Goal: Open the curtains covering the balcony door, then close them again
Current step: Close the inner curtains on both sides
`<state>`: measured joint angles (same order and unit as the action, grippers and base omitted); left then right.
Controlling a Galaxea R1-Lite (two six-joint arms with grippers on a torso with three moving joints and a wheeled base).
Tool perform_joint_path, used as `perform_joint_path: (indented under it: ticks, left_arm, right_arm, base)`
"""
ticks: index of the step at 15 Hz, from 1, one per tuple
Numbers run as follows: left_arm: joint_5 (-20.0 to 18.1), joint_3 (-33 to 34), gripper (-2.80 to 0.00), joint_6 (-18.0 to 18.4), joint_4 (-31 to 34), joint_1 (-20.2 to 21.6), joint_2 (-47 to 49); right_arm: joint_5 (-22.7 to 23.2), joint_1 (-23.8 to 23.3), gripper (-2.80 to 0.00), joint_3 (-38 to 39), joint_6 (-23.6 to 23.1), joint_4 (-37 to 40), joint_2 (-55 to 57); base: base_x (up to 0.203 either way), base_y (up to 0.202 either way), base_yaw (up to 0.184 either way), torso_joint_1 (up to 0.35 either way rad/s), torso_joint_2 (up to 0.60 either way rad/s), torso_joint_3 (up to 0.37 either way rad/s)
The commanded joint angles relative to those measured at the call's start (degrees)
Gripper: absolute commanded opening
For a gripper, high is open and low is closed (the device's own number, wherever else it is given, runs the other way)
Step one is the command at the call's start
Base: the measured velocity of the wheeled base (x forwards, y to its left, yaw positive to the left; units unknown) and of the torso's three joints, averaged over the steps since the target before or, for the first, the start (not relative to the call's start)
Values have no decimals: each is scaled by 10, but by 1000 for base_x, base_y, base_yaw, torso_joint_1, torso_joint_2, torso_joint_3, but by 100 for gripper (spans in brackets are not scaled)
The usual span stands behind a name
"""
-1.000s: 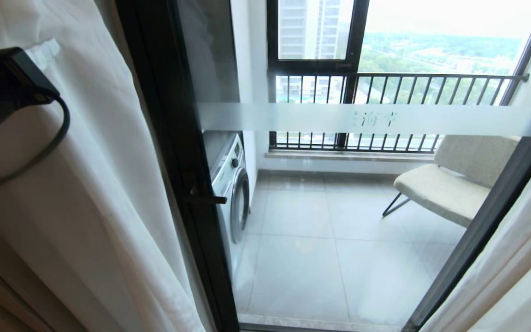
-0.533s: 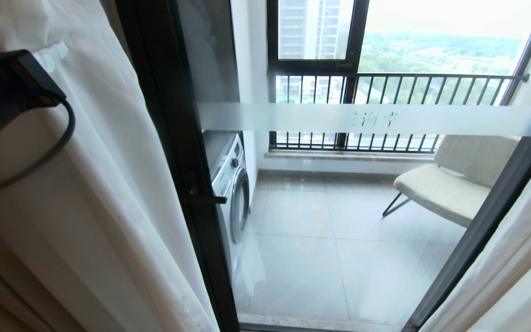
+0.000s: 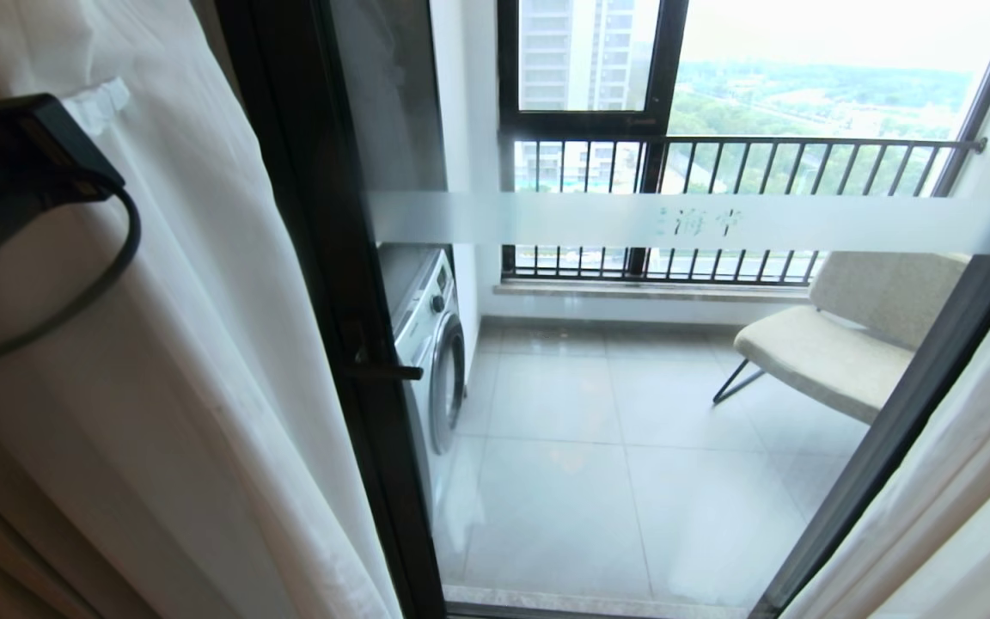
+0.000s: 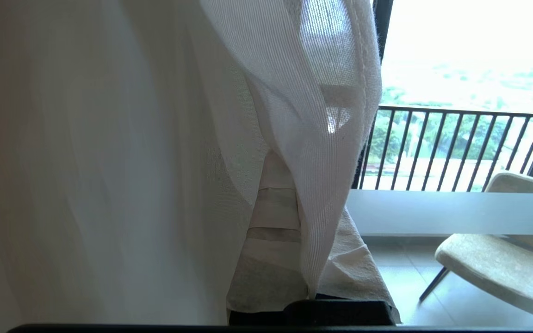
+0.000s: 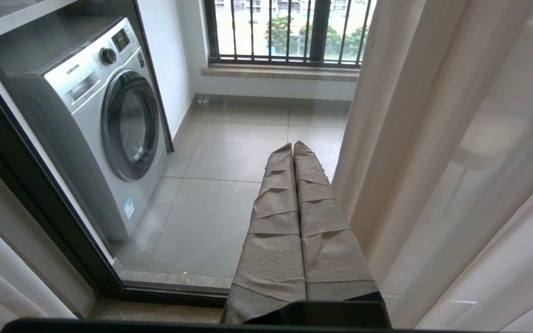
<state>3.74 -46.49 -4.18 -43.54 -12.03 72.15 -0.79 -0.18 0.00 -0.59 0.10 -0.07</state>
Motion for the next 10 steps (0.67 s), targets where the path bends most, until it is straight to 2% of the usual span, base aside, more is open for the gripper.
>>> perform_joint_path:
  ticks: [1, 7, 10]
  left_arm:
    - [0, 1, -280, 0, -3, -1, -3]
    - [1, 8, -280, 0, -3, -20, -7]
    - [1, 8, -280, 0, -3, -30, -11]
  right_arm:
    - [0, 0, -280, 0, 0, 0, 1]
    - [0, 0, -280, 0, 0, 0, 1]
    - [0, 0, -280, 0, 0, 0, 1]
  base:
    - [0, 0, 0, 0, 0, 0]
    - [1, -9, 1, -1, 0, 1]
    - [1, -154, 5, 4, 5, 3]
